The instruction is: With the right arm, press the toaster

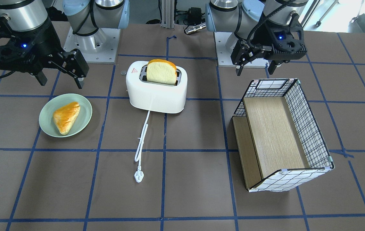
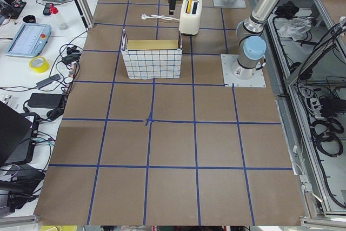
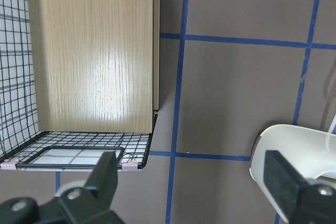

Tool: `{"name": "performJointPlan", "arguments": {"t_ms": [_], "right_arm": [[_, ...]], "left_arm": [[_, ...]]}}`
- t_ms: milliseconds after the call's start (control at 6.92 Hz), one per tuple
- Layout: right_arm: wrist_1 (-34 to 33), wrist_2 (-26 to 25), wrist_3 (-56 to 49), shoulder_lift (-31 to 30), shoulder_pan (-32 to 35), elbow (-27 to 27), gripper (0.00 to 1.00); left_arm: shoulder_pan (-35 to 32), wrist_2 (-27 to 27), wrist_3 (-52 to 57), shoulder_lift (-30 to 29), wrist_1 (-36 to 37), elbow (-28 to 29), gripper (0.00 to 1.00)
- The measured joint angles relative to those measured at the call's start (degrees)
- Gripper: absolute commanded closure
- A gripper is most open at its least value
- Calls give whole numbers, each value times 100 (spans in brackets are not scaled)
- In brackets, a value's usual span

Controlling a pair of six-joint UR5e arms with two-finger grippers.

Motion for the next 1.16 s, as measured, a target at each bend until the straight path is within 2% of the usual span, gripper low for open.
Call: {"name": "performJointPlan", "arguments": {"t_ms": [1012,1157], "right_arm": [[4,4,-39,-5,0,4,0],[51,5,-48,-25,-1,23,3]], "left_arm": [[0,0,0,-2,0,0,0],[0,0,0,-3,0,-1,0]]}}
